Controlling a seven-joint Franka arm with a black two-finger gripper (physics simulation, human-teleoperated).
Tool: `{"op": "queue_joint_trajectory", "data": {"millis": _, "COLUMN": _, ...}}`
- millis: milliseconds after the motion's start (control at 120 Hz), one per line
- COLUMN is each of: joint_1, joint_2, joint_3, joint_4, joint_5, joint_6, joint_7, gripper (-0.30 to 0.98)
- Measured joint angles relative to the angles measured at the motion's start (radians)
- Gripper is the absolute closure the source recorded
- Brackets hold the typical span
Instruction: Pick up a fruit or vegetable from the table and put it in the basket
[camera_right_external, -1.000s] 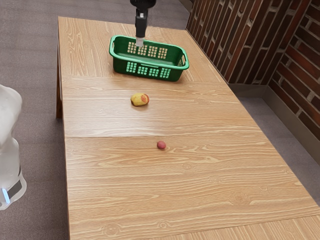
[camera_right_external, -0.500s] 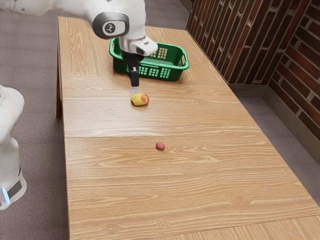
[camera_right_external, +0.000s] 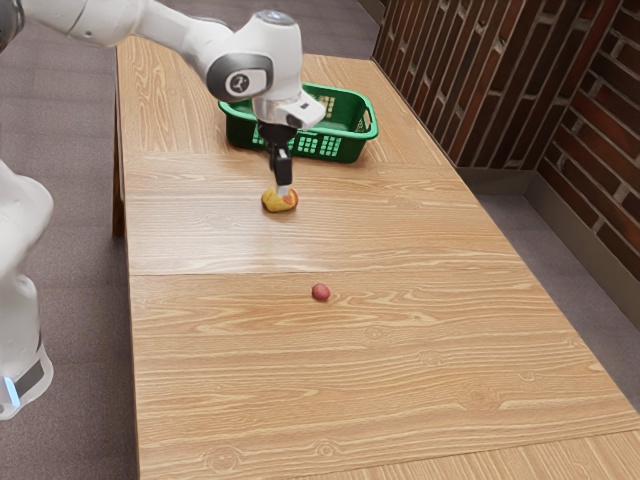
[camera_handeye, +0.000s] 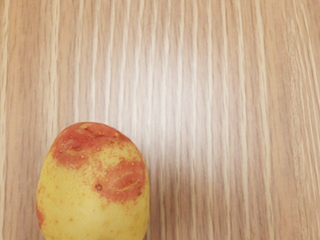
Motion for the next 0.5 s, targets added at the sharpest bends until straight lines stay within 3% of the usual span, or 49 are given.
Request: {"op": "queue_joint_trajectory", "data": {"millis": 500, "joint_1": -0.048, "joint_2": 0.066, "joint_3": 0.095, "joint_4": -0.017, "joint_5": -0.006, "joint_6": 0.062, "joint_7": -0.007, "gripper": 0.02}}
